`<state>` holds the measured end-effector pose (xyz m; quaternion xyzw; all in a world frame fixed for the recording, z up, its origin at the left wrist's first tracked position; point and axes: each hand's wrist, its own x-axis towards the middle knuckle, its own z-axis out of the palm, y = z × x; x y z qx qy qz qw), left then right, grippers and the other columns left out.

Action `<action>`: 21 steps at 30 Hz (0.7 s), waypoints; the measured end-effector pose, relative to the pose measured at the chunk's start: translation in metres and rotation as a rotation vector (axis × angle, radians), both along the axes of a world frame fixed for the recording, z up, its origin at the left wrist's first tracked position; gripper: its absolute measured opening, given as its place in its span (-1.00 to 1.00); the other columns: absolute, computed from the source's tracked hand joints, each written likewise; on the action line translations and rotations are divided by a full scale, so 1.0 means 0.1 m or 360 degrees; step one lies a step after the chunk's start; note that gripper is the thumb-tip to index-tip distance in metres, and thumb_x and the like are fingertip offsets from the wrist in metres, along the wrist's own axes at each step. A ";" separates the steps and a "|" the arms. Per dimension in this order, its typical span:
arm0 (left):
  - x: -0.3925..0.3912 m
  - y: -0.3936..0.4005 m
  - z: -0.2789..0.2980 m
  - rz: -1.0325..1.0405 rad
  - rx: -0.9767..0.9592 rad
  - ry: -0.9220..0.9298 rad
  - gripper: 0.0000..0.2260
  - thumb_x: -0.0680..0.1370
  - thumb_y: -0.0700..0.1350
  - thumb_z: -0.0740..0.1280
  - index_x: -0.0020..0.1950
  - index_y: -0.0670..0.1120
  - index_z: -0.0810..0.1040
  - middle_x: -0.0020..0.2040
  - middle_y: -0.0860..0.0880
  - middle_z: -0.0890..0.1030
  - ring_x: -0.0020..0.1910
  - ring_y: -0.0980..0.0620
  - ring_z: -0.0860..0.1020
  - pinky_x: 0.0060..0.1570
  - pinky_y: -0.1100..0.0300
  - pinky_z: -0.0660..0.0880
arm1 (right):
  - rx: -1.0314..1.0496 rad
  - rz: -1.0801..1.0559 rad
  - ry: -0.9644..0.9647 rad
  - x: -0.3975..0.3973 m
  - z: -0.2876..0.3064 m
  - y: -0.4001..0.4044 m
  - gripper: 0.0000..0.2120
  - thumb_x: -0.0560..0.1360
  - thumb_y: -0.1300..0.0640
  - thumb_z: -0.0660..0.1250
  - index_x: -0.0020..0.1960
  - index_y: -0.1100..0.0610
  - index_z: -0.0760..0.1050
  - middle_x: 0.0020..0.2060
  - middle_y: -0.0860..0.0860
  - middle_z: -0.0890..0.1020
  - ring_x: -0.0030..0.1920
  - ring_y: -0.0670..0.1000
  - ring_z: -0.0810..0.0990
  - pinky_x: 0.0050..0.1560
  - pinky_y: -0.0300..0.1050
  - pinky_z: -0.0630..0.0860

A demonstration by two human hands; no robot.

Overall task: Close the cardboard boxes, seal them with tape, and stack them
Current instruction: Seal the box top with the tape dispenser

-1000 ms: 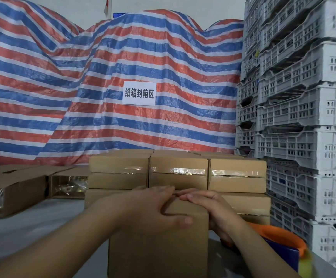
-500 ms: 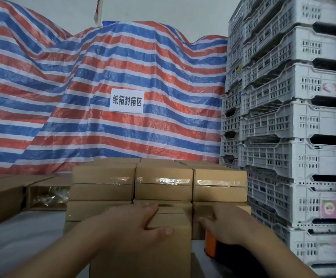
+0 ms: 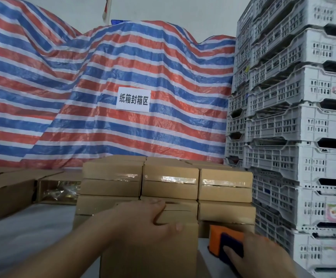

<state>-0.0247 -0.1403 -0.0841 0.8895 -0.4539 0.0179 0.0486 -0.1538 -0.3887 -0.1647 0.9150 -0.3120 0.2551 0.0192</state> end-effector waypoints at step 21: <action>0.18 0.16 0.14 0.0033 -0.1184 0.1171 -0.59 0.69 0.10 0.00 0.15 -0.03 0.60 0.14 0.00 0.65 0.11 0.12 0.58 0.14 0.21 0.43 | 0.1826 0.1470 -0.0751 0.56 1.47 0.42 -0.51 0.35 -0.29 0.44 0.01 0.10 0.71 -0.16 0.12 0.73 -0.25 0.06 0.71 -0.17 -0.07 0.65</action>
